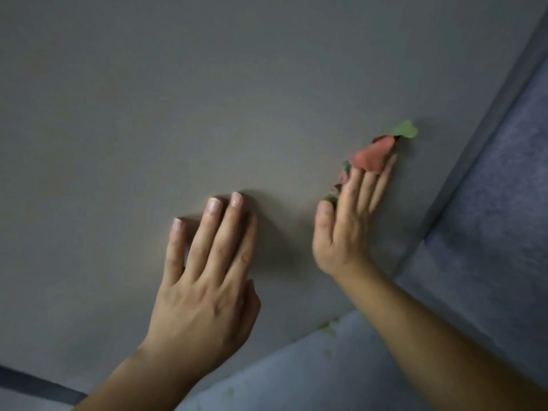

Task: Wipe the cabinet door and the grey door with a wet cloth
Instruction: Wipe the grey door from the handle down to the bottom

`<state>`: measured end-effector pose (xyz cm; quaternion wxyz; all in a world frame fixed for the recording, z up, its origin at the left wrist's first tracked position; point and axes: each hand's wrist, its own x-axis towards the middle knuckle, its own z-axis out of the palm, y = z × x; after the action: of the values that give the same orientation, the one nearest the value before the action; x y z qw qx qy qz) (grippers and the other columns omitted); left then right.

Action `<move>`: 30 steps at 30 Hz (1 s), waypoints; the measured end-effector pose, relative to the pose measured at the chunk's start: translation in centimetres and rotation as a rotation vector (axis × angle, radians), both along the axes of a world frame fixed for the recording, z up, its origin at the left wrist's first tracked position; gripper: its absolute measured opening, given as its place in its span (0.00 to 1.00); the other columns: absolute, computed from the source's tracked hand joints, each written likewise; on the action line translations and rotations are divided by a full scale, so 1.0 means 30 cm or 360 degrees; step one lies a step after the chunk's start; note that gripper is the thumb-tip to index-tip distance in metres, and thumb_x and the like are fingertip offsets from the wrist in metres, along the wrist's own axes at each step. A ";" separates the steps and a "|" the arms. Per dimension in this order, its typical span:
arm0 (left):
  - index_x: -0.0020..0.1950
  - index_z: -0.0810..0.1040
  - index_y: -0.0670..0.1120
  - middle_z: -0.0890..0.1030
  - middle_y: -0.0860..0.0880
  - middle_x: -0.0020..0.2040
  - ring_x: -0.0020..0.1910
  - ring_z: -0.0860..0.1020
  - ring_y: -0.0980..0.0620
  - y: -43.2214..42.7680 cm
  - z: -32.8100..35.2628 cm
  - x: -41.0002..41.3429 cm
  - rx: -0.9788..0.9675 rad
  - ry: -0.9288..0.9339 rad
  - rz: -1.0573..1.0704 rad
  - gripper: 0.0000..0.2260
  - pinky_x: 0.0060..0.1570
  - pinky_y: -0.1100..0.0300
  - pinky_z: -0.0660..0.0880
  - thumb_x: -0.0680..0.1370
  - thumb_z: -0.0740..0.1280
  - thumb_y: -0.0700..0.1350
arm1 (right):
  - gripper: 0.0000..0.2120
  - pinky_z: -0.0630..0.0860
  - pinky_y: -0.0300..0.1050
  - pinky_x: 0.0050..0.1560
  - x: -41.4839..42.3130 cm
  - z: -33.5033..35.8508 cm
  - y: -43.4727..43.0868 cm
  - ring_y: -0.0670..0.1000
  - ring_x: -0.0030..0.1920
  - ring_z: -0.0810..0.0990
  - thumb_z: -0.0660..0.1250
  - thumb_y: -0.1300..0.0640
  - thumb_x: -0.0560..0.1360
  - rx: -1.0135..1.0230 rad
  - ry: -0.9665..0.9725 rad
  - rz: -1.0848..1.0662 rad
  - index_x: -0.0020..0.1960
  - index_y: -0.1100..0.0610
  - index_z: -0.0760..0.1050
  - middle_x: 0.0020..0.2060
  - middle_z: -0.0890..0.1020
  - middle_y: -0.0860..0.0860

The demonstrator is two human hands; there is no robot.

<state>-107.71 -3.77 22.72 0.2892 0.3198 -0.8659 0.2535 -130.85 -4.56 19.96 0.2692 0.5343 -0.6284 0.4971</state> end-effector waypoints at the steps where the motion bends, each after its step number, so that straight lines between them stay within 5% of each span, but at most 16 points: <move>1: 0.80 0.63 0.39 0.53 0.41 0.83 0.83 0.49 0.42 -0.003 -0.011 0.005 -0.0001 -0.0002 -0.0009 0.40 0.80 0.40 0.46 0.69 0.70 0.48 | 0.29 0.47 0.67 0.78 0.058 -0.010 -0.011 0.74 0.77 0.49 0.46 0.46 0.85 -0.0028 0.0030 0.0036 0.78 0.65 0.54 0.78 0.56 0.65; 7: 0.80 0.61 0.36 0.53 0.40 0.83 0.83 0.49 0.42 -0.014 -0.047 0.034 -0.0019 0.0009 -0.0070 0.42 0.80 0.42 0.46 0.67 0.71 0.45 | 0.26 0.46 0.61 0.79 0.134 -0.042 -0.025 0.58 0.82 0.44 0.51 0.49 0.82 -0.0063 0.0646 0.0151 0.79 0.54 0.57 0.79 0.55 0.55; 14: 0.79 0.64 0.37 0.56 0.42 0.82 0.83 0.50 0.44 -0.015 -0.057 0.035 0.0043 0.0022 -0.0076 0.41 0.81 0.44 0.46 0.68 0.71 0.46 | 0.25 0.48 0.68 0.78 0.060 0.080 -0.032 0.77 0.75 0.51 0.49 0.52 0.84 -0.0180 0.0249 0.0062 0.79 0.61 0.56 0.76 0.60 0.69; 19: 0.79 0.65 0.37 0.57 0.41 0.82 0.83 0.51 0.43 0.000 -0.072 0.025 0.0106 0.0000 -0.0096 0.41 0.81 0.44 0.45 0.67 0.71 0.47 | 0.25 0.46 0.63 0.78 0.063 0.049 -0.011 0.59 0.82 0.43 0.50 0.50 0.83 -0.0020 0.0851 0.0175 0.79 0.52 0.57 0.79 0.56 0.56; 25: 0.79 0.64 0.38 0.55 0.42 0.83 0.83 0.50 0.43 0.008 -0.085 0.016 0.0150 -0.0016 -0.0102 0.40 0.81 0.43 0.46 0.68 0.69 0.48 | 0.24 0.45 0.58 0.80 0.032 0.008 -0.011 0.75 0.76 0.52 0.48 0.52 0.86 -0.0162 0.0095 -0.0049 0.78 0.63 0.57 0.76 0.60 0.70; 30: 0.78 0.66 0.38 0.57 0.42 0.83 0.83 0.51 0.43 0.005 -0.126 0.024 0.0143 -0.0054 -0.0129 0.40 0.81 0.43 0.46 0.68 0.70 0.48 | 0.23 0.45 0.63 0.79 0.096 -0.083 -0.005 0.62 0.81 0.43 0.52 0.51 0.84 0.0014 0.0690 0.0132 0.78 0.55 0.60 0.79 0.54 0.54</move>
<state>-106.97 -3.63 18.96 0.2699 0.2930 -0.8934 0.2077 -127.97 -4.71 17.49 0.3750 0.6553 -0.5354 0.3785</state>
